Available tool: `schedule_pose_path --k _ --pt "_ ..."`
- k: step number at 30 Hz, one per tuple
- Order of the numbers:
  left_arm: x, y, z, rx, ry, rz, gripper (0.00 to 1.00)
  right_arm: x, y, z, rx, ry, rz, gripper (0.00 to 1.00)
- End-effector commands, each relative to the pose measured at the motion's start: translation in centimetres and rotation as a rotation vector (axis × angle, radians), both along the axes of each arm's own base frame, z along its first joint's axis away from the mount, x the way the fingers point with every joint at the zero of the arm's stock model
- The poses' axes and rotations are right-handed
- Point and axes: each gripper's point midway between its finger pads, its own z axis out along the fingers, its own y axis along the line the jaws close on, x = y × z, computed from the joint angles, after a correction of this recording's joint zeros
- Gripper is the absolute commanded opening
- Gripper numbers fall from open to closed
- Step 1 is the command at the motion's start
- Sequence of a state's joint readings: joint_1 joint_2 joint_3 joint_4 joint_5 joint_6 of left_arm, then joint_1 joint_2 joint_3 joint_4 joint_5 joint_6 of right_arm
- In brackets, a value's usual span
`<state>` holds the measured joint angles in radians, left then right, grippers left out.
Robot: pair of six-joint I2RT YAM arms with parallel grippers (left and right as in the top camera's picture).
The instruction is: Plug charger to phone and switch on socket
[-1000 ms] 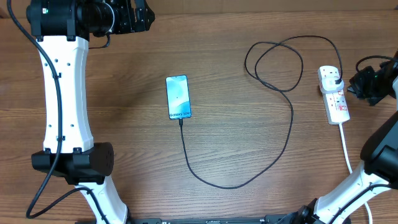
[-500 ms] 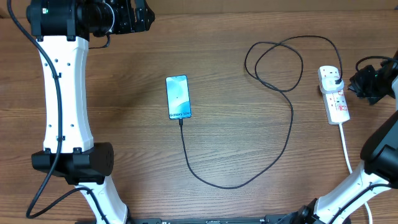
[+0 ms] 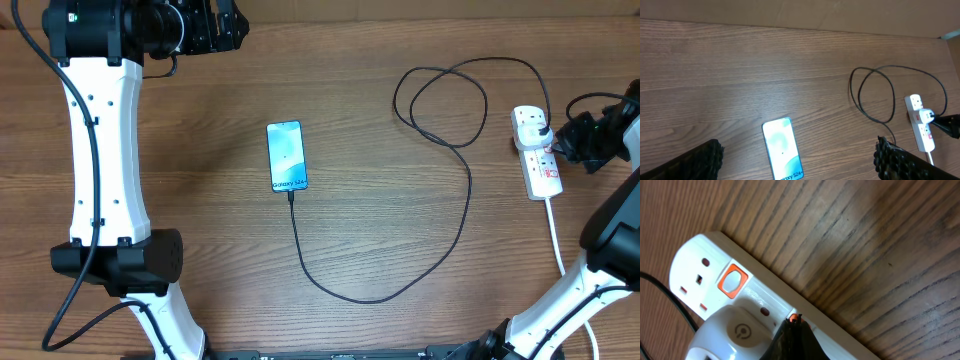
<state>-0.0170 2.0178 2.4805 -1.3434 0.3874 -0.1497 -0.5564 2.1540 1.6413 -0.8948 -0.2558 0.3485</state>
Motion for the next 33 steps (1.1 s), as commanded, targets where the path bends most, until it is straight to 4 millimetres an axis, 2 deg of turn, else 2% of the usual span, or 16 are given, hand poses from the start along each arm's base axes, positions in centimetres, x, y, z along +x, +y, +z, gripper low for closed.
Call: schedule_pose_path --k 1,18,33 --pt "0.2 0.3 -0.2 0.012 -0.001 -0.001 1.00 0.0 0.2 -0.5 0.004 0.006 0.002 0.04" --pt "0.2 0.3 -0.2 0.012 -0.001 -0.001 1.00 0.6 1.8 -0.9 0.007 0.014 0.045 0.04" --pt "0.2 0.3 -0.2 0.012 -0.001 -0.001 1.00 -0.1 2.4 -1.5 0.037 0.038 0.037 0.04"
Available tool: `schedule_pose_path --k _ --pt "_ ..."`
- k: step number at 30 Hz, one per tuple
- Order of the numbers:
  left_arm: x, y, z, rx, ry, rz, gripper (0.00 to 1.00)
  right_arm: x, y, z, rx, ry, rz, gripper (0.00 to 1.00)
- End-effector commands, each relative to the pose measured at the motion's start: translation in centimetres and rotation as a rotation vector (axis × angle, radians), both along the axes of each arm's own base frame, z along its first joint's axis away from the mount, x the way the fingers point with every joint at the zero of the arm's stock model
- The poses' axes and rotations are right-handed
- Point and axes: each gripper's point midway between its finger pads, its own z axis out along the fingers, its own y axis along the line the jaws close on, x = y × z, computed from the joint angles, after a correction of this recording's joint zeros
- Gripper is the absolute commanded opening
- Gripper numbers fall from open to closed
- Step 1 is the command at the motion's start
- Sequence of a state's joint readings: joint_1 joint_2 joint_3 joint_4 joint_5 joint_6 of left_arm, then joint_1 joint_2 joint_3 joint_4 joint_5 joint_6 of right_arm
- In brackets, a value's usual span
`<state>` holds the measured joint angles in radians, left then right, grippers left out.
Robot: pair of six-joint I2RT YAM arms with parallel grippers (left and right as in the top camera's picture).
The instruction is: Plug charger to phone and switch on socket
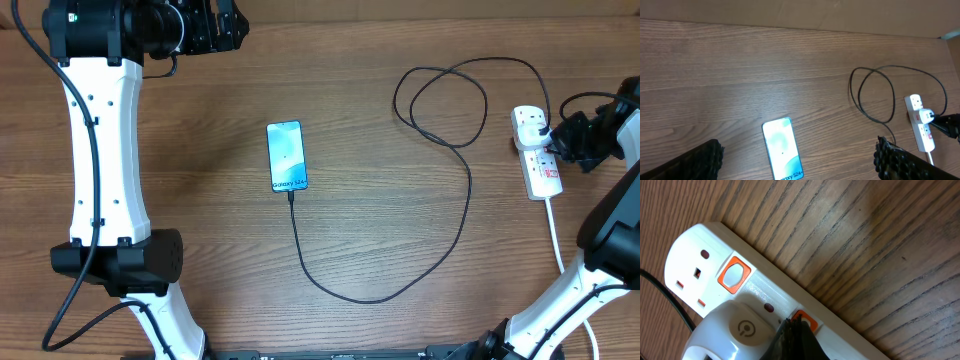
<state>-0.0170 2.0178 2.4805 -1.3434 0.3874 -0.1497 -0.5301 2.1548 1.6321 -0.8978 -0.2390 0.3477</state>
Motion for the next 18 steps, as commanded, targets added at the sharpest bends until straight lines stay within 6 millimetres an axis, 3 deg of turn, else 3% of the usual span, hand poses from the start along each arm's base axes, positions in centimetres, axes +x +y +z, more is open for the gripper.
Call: schedule_pose_path --k 1,9,18 --pt "0.2 0.3 -0.2 0.012 -0.001 -0.001 1.00 -0.2 1.4 -1.2 0.045 0.021 0.013 0.04" --pt "0.2 0.3 -0.2 0.012 -0.001 -0.001 1.00 -1.2 2.4 -2.8 0.067 0.045 0.016 0.04" --pt "0.2 0.3 -0.2 0.012 -0.001 -0.001 1.00 -1.2 3.5 -2.6 0.129 0.032 0.026 0.04"
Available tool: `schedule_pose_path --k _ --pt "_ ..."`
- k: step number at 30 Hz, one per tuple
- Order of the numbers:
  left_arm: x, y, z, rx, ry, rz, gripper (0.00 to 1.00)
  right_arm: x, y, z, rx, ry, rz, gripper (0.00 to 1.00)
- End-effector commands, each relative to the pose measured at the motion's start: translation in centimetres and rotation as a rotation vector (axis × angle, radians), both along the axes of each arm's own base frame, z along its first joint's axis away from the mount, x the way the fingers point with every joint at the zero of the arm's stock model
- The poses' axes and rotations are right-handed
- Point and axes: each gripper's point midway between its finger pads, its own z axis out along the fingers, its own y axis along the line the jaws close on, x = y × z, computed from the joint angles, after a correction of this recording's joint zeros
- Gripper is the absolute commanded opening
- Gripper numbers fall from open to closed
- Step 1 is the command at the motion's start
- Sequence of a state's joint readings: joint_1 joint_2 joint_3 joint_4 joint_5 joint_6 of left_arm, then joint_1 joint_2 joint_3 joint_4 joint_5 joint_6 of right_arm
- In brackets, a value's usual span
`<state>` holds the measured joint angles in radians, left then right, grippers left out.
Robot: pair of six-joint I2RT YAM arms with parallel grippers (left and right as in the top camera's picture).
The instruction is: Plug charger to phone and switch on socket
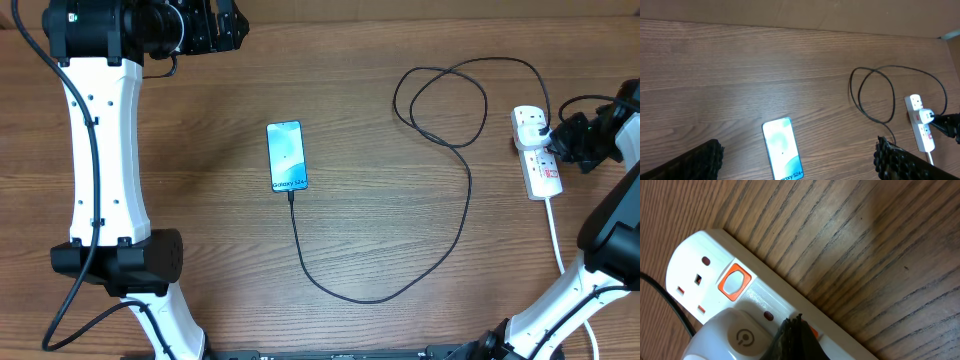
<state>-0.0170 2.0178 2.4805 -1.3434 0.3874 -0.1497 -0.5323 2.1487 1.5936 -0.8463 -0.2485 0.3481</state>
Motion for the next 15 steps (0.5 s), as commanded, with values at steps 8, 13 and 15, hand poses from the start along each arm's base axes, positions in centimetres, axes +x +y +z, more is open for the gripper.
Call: schedule_pose_path --k 8,13,15 --pt "0.2 0.3 -0.2 0.012 -0.001 -0.001 1.00 -1.2 4.6 -2.1 0.140 0.066 0.049 0.04" --pt "0.2 0.3 -0.2 0.012 -0.001 -0.001 0.99 -1.0 5.5 -2.1 0.141 0.072 0.069 0.04" --pt "0.2 0.3 -0.2 0.012 -0.001 -0.001 1.00 -1.0 5.8 -2.2 0.139 0.076 0.076 0.04"
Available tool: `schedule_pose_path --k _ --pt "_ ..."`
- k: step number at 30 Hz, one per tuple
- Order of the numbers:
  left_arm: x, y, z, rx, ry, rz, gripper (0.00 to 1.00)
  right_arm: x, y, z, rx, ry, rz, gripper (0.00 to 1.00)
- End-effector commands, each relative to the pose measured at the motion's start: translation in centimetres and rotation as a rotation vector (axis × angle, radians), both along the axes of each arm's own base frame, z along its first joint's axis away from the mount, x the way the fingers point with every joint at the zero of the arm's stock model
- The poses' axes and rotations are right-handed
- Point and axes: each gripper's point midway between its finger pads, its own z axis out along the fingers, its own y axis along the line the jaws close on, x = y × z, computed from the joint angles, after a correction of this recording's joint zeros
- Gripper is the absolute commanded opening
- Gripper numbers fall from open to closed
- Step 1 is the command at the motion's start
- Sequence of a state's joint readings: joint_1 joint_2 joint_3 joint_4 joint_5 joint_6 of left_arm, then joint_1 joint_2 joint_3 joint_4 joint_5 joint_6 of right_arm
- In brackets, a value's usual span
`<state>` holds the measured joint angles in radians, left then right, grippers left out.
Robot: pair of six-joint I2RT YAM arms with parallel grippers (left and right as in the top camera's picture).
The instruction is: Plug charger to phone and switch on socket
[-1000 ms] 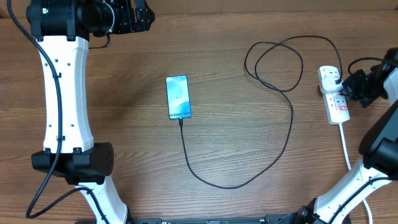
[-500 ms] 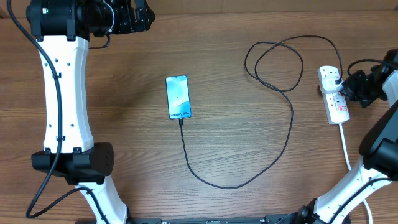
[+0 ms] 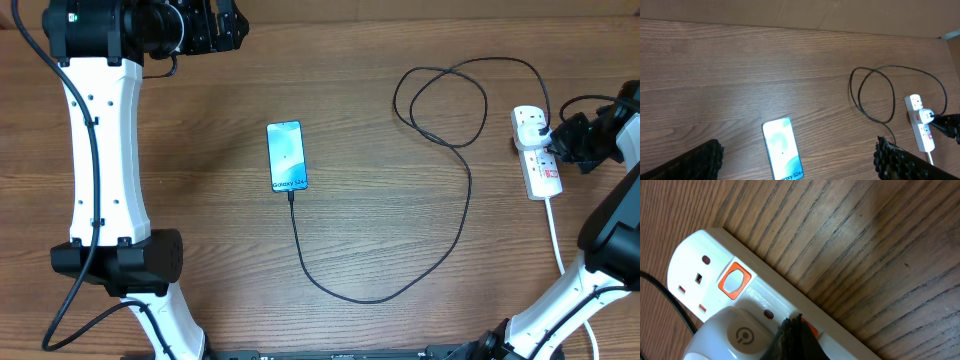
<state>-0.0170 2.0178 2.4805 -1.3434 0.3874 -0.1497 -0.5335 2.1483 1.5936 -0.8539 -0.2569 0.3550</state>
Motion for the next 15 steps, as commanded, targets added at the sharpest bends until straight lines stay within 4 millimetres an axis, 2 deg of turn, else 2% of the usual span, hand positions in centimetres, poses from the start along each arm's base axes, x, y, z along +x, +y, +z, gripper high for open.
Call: schedule_pose_path --k 1,7,15 --pt "0.2 0.3 -0.2 0.012 -0.001 -0.001 1.00 -0.9 5.8 -2.3 0.127 0.074 0.086 0.04" --pt "0.2 0.3 -0.2 0.012 -0.001 -0.001 1.00 -1.5 7.0 -3.3 0.137 0.094 0.102 0.04" --pt "0.2 0.3 -0.2 0.011 -0.001 -0.001 1.00 -1.9 7.8 -3.4 0.158 0.111 0.112 0.04"
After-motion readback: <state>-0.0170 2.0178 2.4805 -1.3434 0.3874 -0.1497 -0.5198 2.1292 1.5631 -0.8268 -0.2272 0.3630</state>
